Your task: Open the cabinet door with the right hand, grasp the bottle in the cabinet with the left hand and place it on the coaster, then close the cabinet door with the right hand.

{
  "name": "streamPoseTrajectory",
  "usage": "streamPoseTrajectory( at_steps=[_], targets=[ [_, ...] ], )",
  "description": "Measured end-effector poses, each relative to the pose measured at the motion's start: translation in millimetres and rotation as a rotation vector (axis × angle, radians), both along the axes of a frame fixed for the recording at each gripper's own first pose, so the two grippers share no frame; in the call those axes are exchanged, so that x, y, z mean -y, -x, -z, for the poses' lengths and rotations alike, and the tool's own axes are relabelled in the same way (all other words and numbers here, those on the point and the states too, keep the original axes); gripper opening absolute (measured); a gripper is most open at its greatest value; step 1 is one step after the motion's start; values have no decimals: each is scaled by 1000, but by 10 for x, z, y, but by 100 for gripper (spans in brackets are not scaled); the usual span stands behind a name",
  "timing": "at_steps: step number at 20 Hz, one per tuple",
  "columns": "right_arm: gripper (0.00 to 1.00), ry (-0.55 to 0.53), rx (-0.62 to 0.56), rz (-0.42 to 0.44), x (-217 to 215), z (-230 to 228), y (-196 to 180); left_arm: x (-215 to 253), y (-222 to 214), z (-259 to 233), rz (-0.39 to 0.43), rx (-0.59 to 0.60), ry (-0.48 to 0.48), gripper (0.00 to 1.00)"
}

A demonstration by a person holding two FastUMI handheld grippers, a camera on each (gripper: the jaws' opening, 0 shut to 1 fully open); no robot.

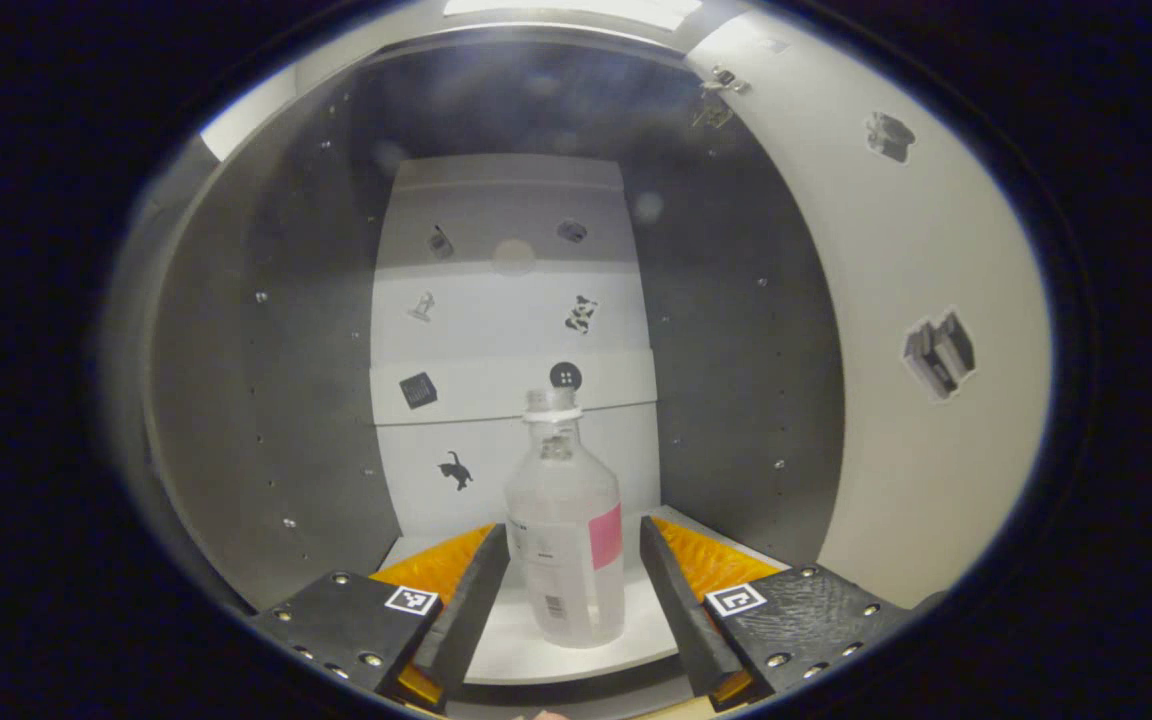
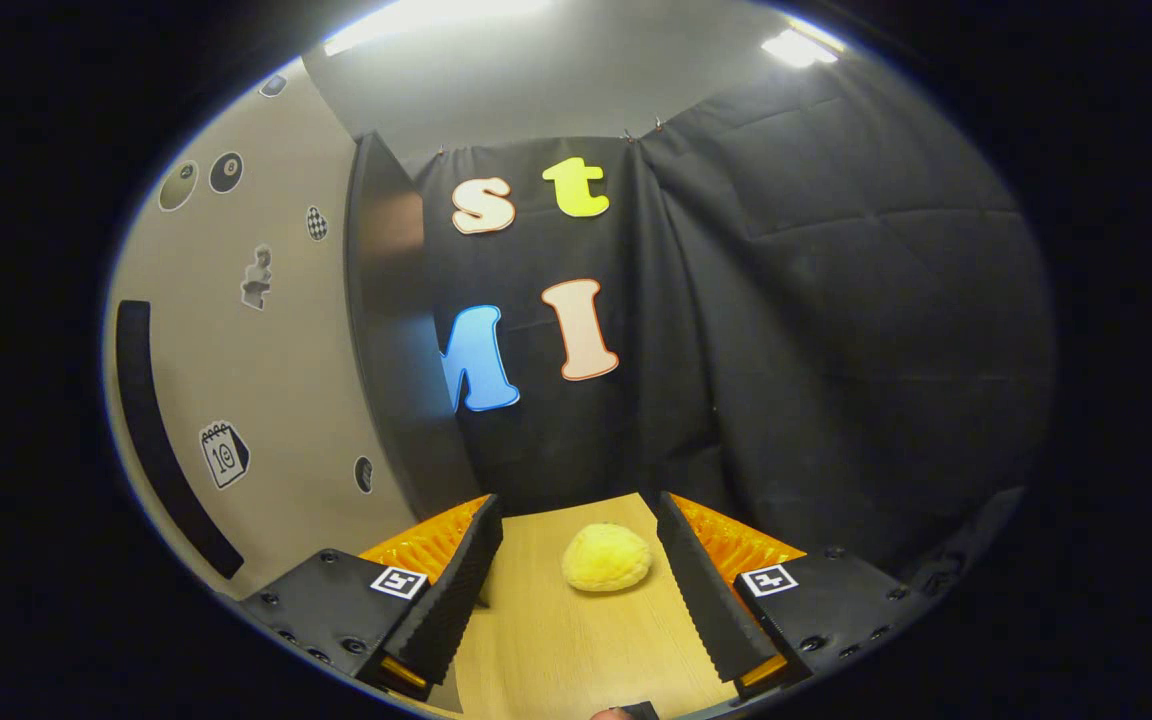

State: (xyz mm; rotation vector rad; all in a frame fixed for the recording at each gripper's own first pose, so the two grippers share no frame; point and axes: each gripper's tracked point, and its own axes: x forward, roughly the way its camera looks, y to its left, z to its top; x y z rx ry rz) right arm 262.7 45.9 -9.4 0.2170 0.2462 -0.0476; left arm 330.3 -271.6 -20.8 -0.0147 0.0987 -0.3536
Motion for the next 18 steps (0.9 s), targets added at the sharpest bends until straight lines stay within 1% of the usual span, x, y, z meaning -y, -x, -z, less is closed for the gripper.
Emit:
streamPoseTrajectory(
  at_steps=[4, 5, 6, 8, 9, 10, 11, 14, 15, 17, 18],
  targets=[
    [98, 8, -32, 19, -51, 117, -95, -10, -240, 149, -10, -8, -12, 82],
    [98, 13, -42, 18, -67, 150, -112, -11, -261, 158, -6, -8, -15, 80],
    [98, 17, -50, 15, -78, 182, -122, -28, -272, 158, -11, -1, -13, 82],
    [98, 20, -58, 14, -77, 216, -162, -47, -249, 163, -15, -4, -17, 72],
    [98, 18, -58, 11, -78, 216, -183, -63, -239, 152, -20, -5, -15, 74],
    [98, 17, -55, 8, -77, 222, -207, -83, -218, 137, -26, -2, -10, 72],
    [98, 16, -53, 5, -70, 210, -222, -115, -181, 101, -34, 5, -3, 74],
    [98, 7, -53, -15, -60, 234, -258, -257, 3, 10, -61, 24, 15, 73],
    [98, 4, -54, -26, -71, 235, -274, -319, 78, -28, -75, 34, 22, 72],
    [98, 8, -49, -47, -83, 233, -296, -460, 245, -80, -103, 44, 32, 76],
    [98, 16, -49, -53, -76, 247, -300, -537, 332, -97, -119, 48, 37, 74]
  ],
)
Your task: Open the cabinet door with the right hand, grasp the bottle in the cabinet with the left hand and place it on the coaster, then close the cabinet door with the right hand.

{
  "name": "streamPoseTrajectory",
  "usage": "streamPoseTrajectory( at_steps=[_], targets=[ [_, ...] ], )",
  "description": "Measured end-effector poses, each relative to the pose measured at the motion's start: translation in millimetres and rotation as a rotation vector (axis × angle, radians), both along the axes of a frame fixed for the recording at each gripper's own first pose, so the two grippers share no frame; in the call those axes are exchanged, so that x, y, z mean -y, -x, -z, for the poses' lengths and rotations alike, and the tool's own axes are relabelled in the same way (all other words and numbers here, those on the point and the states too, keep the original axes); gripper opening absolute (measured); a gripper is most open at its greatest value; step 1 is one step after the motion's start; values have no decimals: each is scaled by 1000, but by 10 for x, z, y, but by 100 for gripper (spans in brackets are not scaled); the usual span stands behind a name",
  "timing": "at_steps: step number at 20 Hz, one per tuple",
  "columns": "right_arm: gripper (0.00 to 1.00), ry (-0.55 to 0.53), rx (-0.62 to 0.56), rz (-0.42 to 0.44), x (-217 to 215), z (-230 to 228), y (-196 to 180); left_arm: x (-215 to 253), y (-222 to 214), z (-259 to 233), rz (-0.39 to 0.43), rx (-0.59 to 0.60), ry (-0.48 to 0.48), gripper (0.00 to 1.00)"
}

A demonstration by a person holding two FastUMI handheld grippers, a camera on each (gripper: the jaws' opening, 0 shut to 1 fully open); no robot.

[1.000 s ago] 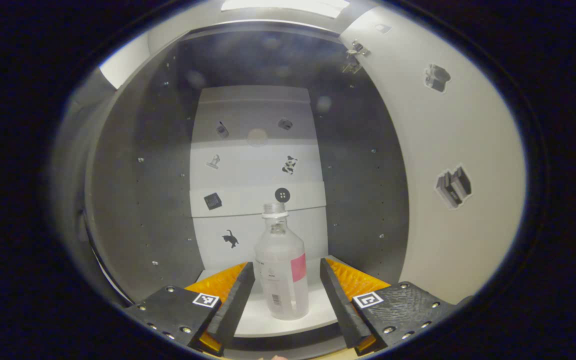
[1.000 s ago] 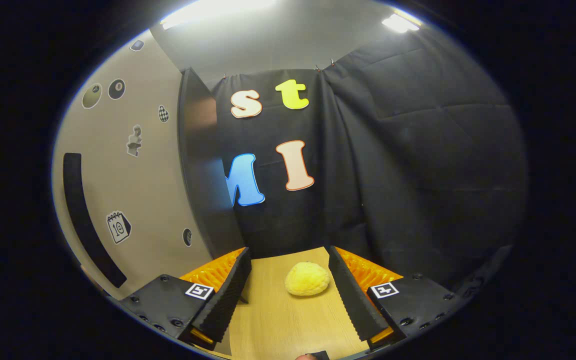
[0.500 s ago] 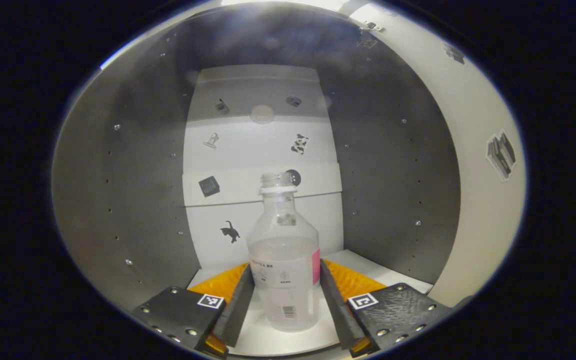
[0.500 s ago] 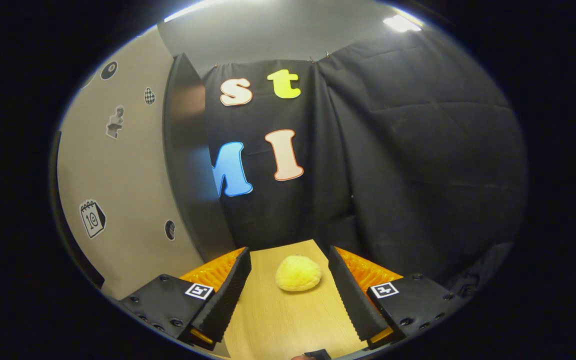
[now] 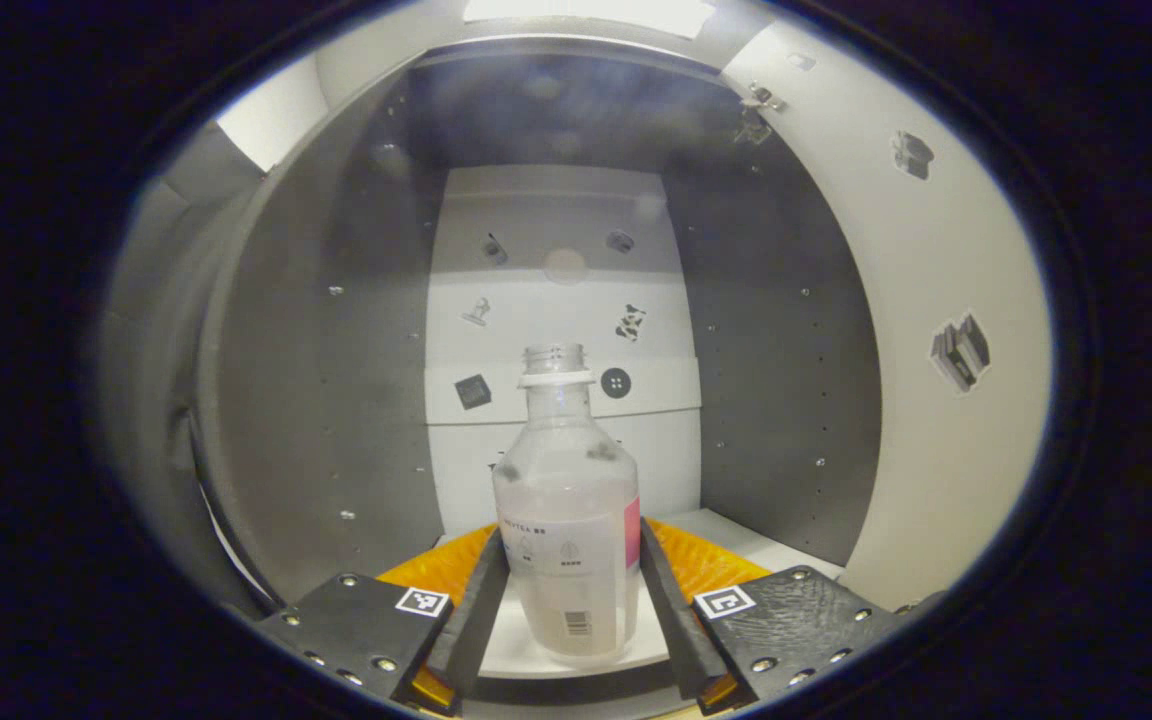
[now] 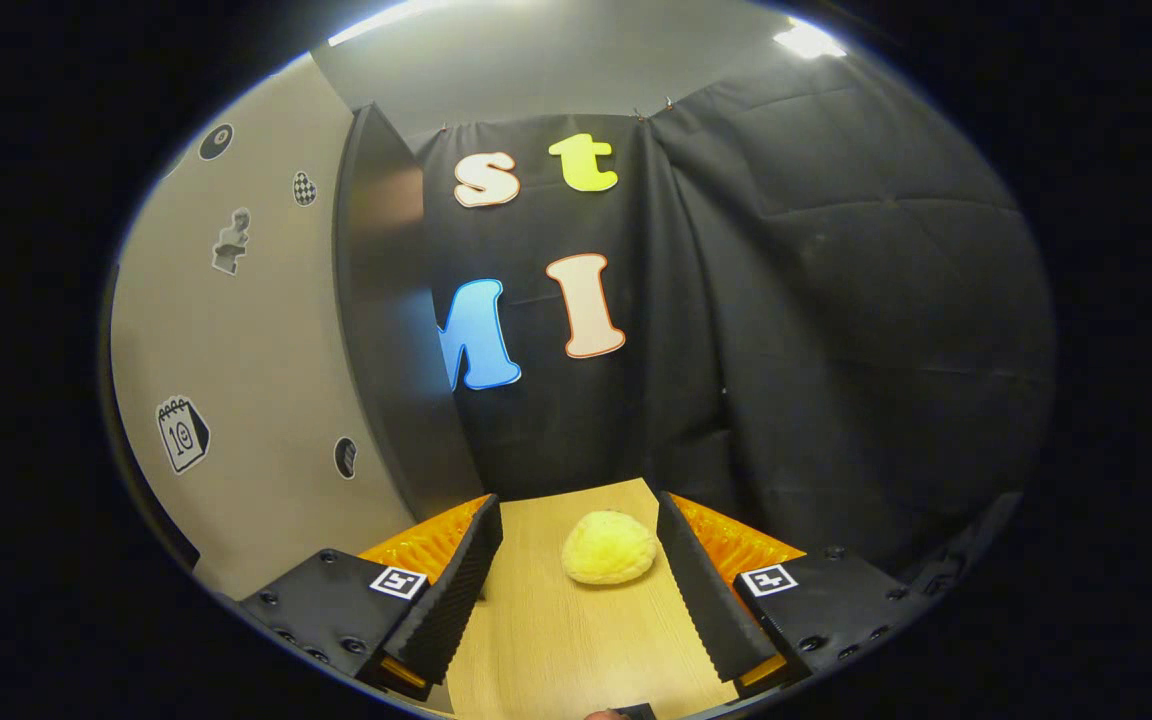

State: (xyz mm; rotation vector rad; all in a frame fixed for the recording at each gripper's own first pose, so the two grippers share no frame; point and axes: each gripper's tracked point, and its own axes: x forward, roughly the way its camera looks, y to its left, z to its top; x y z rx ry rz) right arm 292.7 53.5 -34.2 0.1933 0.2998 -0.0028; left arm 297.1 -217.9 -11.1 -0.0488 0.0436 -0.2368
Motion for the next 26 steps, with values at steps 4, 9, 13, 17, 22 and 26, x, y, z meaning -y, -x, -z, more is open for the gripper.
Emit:
streamPoseTrajectory(
  at_steps=[4, 9, 13, 17, 22, 26],
  targets=[
    [98, 31, 9, -33, -51, 16, -75, -373, 384, -12, -85, 9, 13, 72],
    [98, -16, 33, -55, -84, -8, -206, -830, 926, 154, -187, -7, -24, 71],
    [98, -46, 61, -31, 10, -34, -271, -1142, 1343, 332, -267, -20, -42, 71],
    [98, -75, 75, 0, 126, -20, -307, -1294, 1784, 564, -321, -27, -64, 72],
    [98, -4, 94, 37, 275, 80, -354, -1337, 2359, 1091, -354, -97, -38, 72],
    [98, 11, 112, 39, 250, 62, -346, -1371, 2753, 1595, -372, -177, -42, 74]
  ],
)
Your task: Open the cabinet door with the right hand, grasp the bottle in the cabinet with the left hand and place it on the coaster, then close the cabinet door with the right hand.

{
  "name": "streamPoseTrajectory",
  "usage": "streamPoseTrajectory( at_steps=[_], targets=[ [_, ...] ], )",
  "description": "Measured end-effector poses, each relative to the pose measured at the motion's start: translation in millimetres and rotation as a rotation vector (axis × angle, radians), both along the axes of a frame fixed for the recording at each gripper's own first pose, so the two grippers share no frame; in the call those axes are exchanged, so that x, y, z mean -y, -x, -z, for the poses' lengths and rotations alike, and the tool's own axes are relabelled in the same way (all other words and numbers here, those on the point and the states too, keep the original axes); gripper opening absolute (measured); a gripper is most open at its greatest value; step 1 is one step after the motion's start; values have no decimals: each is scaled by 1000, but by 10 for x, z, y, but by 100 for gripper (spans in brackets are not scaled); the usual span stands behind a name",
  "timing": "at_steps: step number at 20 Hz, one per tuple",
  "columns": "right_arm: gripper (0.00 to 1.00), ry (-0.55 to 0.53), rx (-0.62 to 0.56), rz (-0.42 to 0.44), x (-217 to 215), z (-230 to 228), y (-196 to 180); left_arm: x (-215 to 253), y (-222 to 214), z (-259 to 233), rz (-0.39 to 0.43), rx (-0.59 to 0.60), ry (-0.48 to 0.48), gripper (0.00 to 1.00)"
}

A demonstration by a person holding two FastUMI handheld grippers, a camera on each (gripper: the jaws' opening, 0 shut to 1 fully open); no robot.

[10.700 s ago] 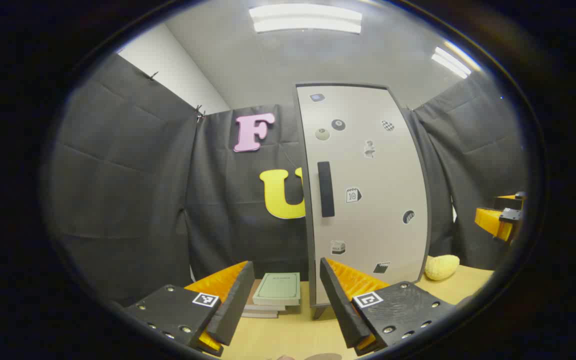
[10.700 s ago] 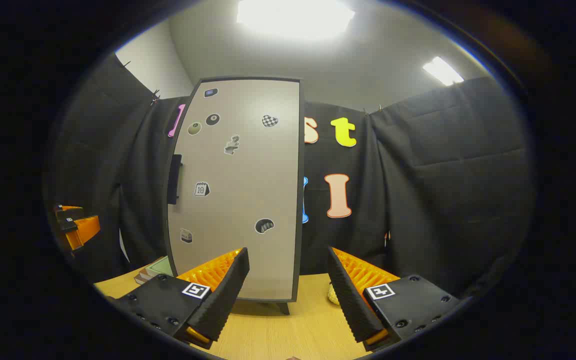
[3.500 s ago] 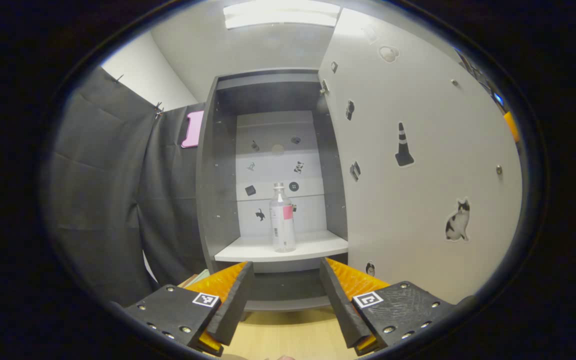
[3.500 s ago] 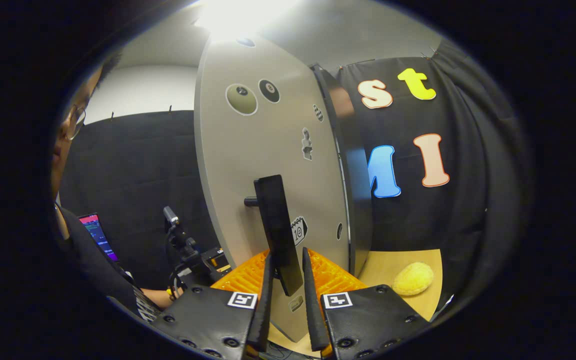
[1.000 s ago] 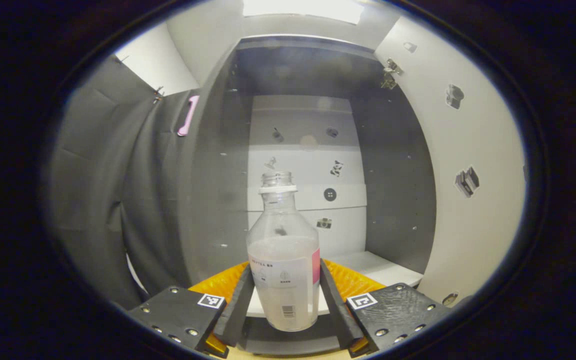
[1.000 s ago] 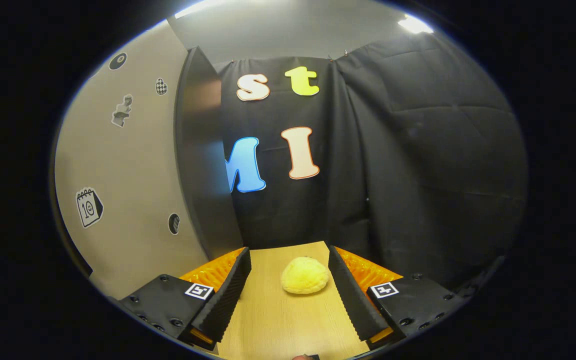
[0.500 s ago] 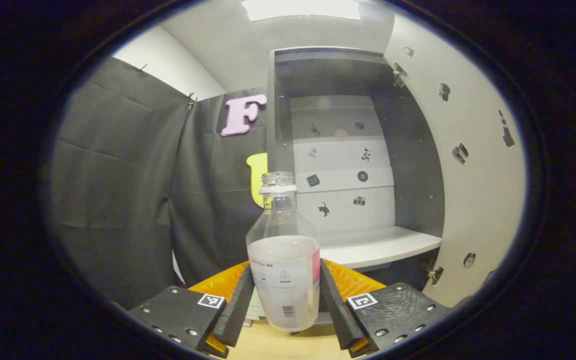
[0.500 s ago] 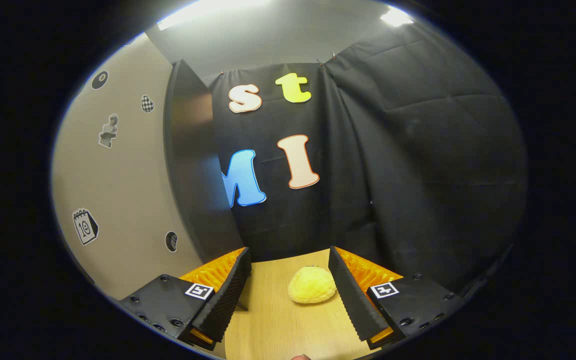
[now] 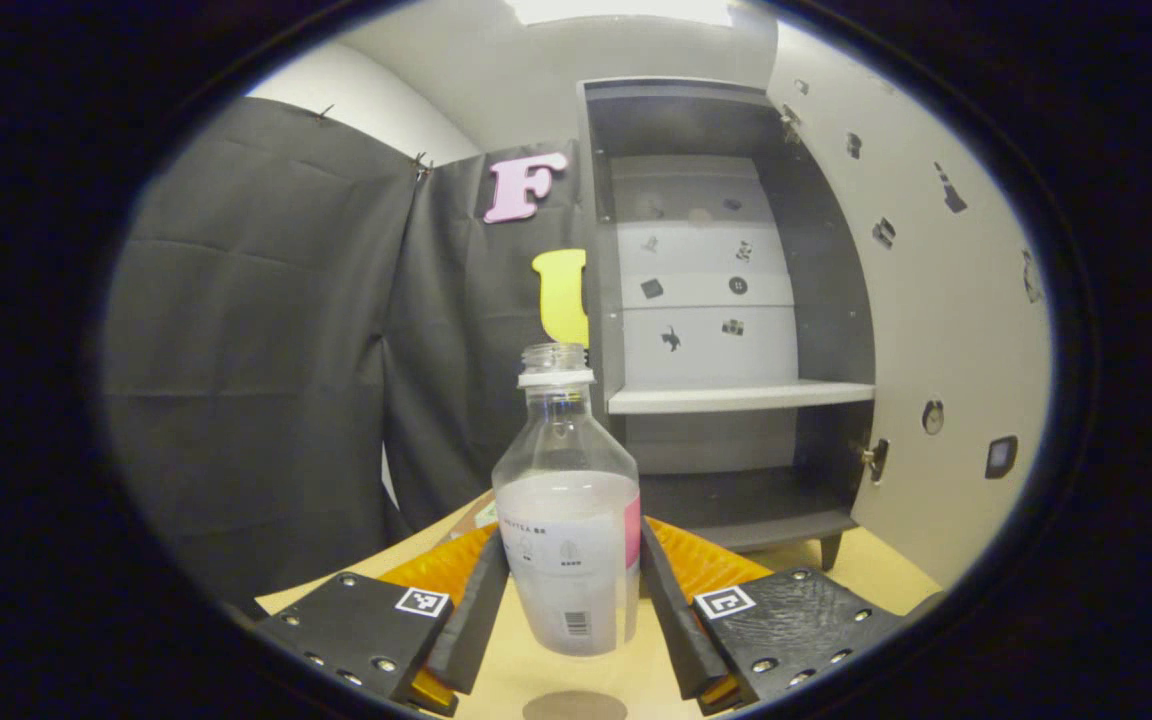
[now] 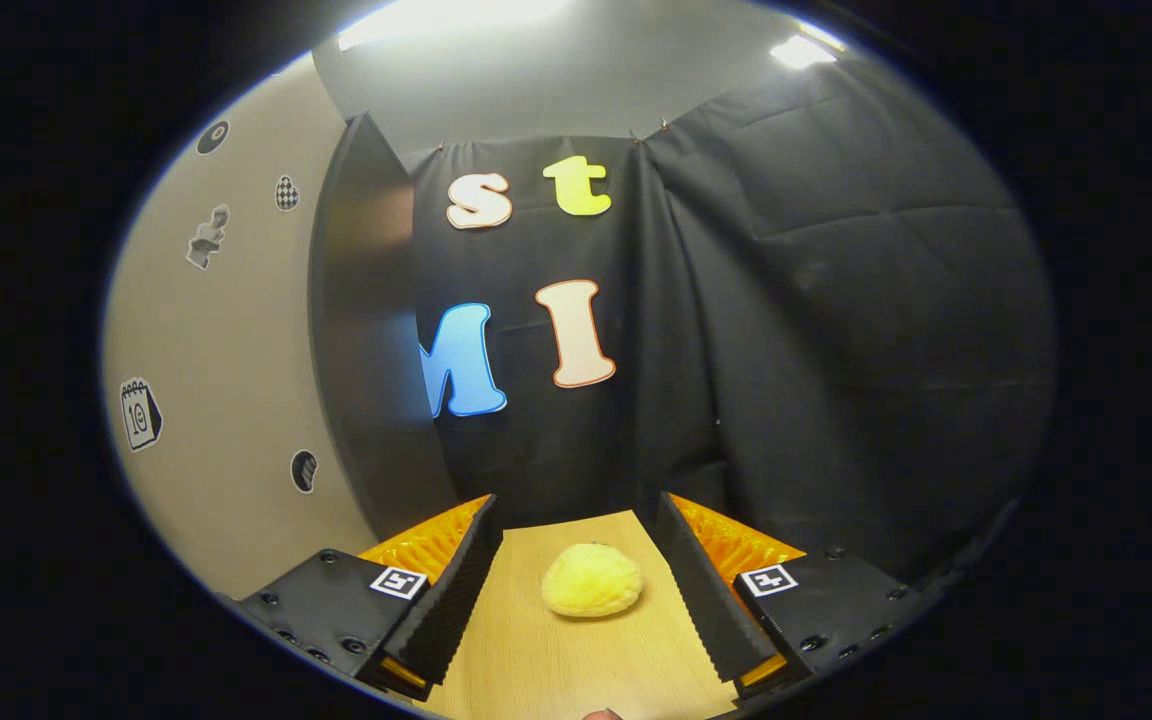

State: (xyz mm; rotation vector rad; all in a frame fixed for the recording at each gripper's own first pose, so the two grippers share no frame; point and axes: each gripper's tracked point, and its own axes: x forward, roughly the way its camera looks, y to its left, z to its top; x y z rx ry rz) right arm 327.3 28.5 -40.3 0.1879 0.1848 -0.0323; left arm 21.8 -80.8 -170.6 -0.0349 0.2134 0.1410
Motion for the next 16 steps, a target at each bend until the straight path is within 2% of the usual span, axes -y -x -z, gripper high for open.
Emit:
streamPoseTrajectory(
  at_steps=[6, 8, 13, 16],
  targets=[
    [98, 32, 8, -7, -66, -49, 64, -106, 460, 838, -51, -105, 26, 72],
    [98, 59, 6, -9, -79, -59, 95, -101, 522, 1042, -66, -121, 47, 74],
    [98, 108, -3, -19, -123, -128, 157, 2, 490, 1402, -72, -108, 81, 72],
    [98, 139, 13, -14, -109, -216, 181, 65, 516, 1612, -81, -112, 58, 75]
  ],
)
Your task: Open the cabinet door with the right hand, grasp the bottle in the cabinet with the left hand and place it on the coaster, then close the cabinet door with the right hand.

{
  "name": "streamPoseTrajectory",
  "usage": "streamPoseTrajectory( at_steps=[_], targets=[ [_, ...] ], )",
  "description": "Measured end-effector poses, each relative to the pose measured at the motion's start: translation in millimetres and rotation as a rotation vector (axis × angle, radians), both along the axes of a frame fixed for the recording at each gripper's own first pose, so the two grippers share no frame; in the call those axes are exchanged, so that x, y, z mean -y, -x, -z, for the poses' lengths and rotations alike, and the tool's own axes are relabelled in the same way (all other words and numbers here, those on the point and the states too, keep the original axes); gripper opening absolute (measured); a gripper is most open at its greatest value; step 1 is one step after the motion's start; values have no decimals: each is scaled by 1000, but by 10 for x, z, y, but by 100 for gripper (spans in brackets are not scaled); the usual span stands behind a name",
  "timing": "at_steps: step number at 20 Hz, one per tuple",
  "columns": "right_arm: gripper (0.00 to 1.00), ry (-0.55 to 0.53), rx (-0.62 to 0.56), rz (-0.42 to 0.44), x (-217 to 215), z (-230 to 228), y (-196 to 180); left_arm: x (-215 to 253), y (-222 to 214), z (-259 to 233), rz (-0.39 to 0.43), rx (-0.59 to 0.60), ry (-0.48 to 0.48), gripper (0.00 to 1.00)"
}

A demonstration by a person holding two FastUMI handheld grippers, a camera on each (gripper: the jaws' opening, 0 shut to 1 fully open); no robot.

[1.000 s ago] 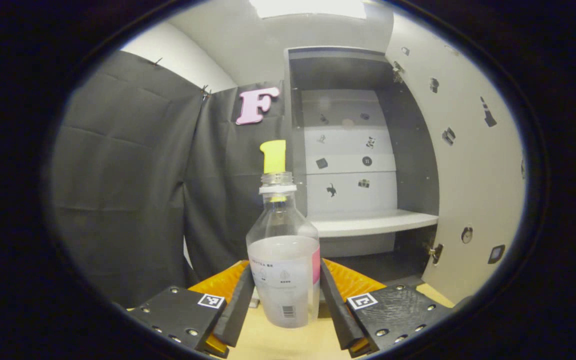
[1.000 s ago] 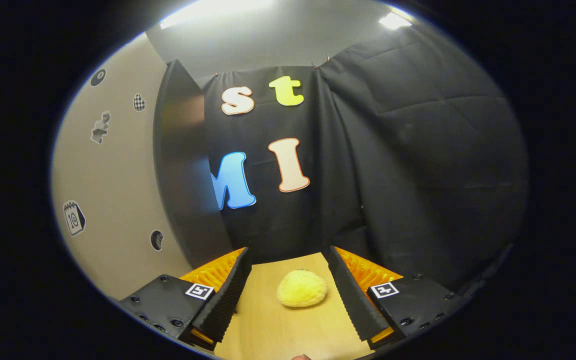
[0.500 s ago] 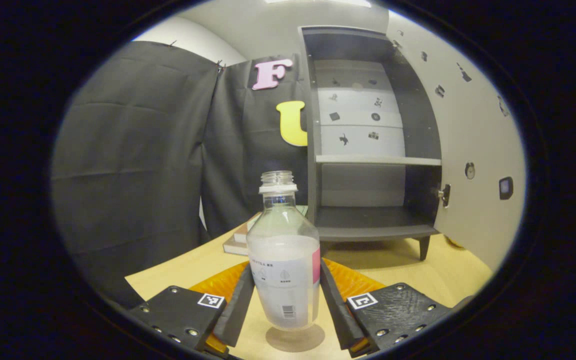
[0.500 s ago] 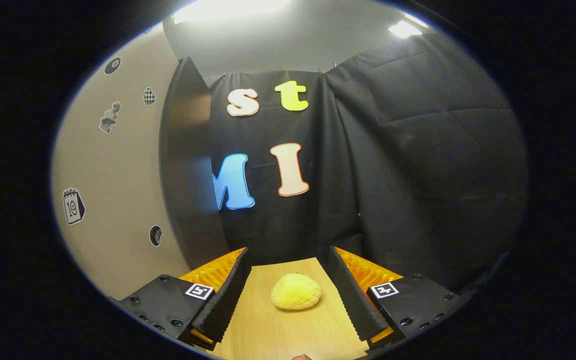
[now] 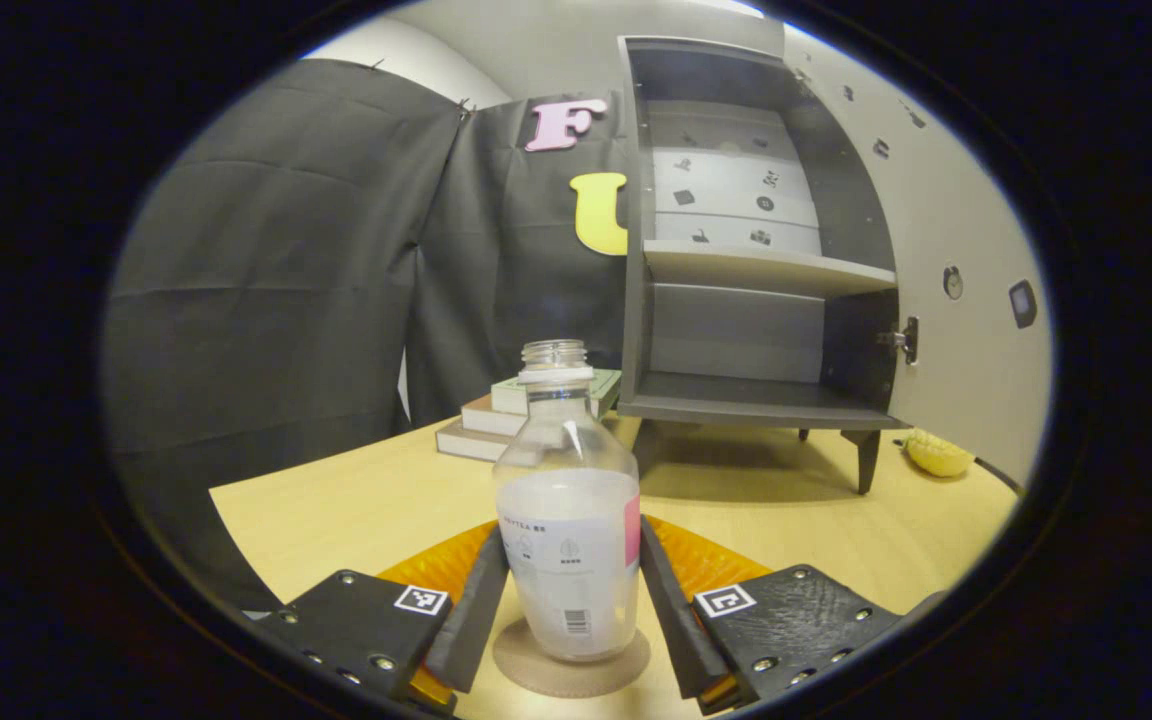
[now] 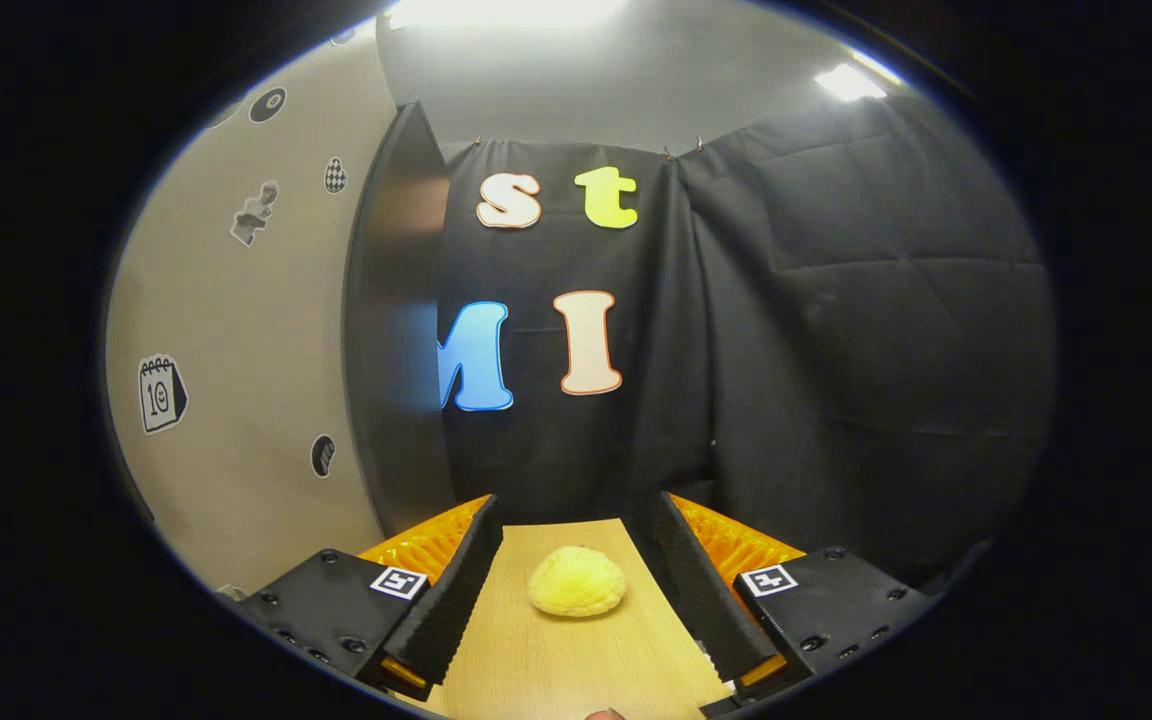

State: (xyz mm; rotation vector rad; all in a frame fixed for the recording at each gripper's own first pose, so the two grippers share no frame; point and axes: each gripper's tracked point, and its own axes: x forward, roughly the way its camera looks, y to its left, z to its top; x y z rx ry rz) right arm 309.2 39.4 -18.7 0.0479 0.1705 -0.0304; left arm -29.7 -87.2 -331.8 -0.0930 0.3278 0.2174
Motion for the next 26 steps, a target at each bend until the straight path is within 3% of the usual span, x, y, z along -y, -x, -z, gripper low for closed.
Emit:
streamPoseTrajectory(
  at_steps=[6, 7, 10, 12, 14, 15, 17, 18, 19, 20, 22, 23, 24, 26],
  targets=[
    [98, -12, -17, -15, -68, 7, 31, 140, 103, 45, 21, -3, -56, 76],
    [93, -14, -13, -14, -75, 6, 32, 146, 109, 29, 19, -4, -56, 72],
    [98, -10, -23, -31, -136, 74, 45, 158, 146, 11, 17, -46, -35, 75],
    [98, -26, -29, -51, -196, 98, 48, 142, 125, -144, 19, -38, -37, 81],
    [98, -33, -23, -62, -203, 93, 55, 107, 123, -318, 29, -30, -65, 81],
    [93, -37, -22, -69, -205, 81, 59, 92, 123, -431, 35, -25, -79, 81],
    [98, -49, -21, -91, -230, 59, 69, 72, 129, -681, 39, -8, -94, 79],
    [93, -59, -21, -106, -236, 34, 79, 66, 144, -808, 39, -2, -101, 79],
    [98, -70, -20, -126, -258, 1, 89, 65, 156, -948, 38, 5, -105, 78],
    [93, -82, -19, -145, -278, -31, 90, 78, 158, -1099, 40, 15, -110, 78],
    [93, -110, -22, -195, -353, -118, 114, 137, 124, -1357, 54, 25, -120, 81],
    [98, -126, -27, -229, -427, -164, 130, 171, 104, -1471, 64, 20, -126, 82],
    [93, -140, -33, -270, -511, -209, 151, 206, 70, -1585, 72, 21, -128, 78],
    [95, -158, -47, -337, -660, -301, 228, 325, -37, -1851, 96, 49, -106, 79]
  ],
)
